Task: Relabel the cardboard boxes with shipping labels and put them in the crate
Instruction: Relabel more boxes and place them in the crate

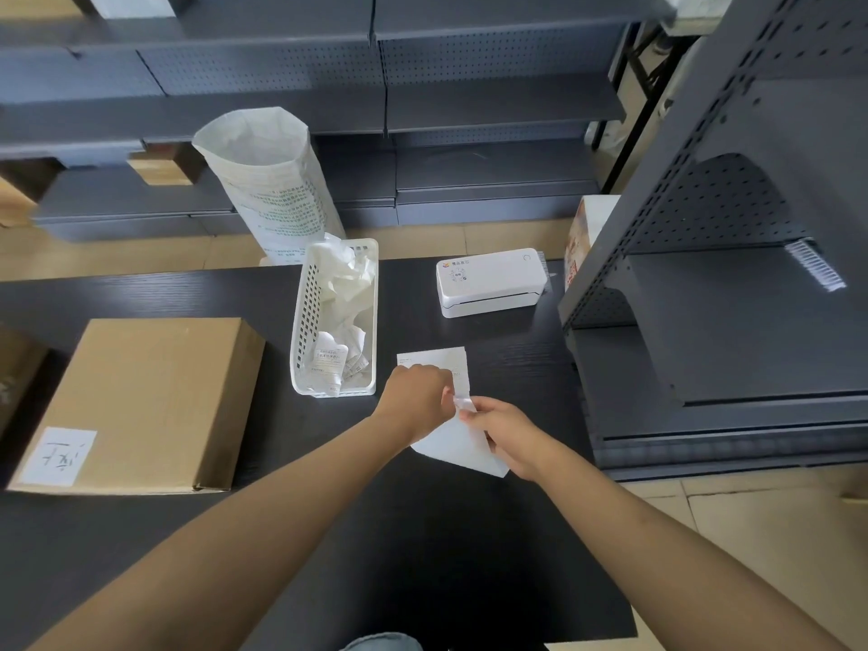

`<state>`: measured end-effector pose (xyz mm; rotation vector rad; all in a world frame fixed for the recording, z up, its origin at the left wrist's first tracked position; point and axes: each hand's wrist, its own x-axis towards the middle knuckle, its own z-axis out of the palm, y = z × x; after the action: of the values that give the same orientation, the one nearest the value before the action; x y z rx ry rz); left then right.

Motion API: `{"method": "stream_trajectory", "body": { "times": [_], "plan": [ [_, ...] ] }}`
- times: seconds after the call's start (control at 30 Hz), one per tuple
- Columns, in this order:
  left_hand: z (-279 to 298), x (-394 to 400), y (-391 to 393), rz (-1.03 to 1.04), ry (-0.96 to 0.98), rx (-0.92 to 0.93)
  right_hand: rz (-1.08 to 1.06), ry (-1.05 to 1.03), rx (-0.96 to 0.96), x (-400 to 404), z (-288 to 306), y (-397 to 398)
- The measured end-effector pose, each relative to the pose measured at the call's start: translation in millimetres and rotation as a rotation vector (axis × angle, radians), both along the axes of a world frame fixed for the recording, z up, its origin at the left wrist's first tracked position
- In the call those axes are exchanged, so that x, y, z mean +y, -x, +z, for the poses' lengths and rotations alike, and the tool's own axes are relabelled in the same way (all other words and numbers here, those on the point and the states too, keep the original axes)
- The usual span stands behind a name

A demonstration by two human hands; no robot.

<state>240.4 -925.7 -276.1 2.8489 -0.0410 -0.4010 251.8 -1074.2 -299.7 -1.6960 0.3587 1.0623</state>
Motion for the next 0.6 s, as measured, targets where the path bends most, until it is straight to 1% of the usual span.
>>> {"method": "stream_trajectory", "body": {
  "times": [0.2,0.4,0.5,0.6],
  "plan": [
    [6,-2,-5,0.165,0.021,-0.012,-0.028,0.024,0.018,1,-3,0],
    [11,4,-10,0.437,0.219,0.062,-0.029,0.038,0.058,4,0,3],
    [13,8,-16,0.504,0.290,0.083,-0.027,0.076,0.065,7,-1,2],
    [17,17,-24,0.601,0.357,0.059,-0.007,0.130,0.073,3,-2,4]
  ]
}}
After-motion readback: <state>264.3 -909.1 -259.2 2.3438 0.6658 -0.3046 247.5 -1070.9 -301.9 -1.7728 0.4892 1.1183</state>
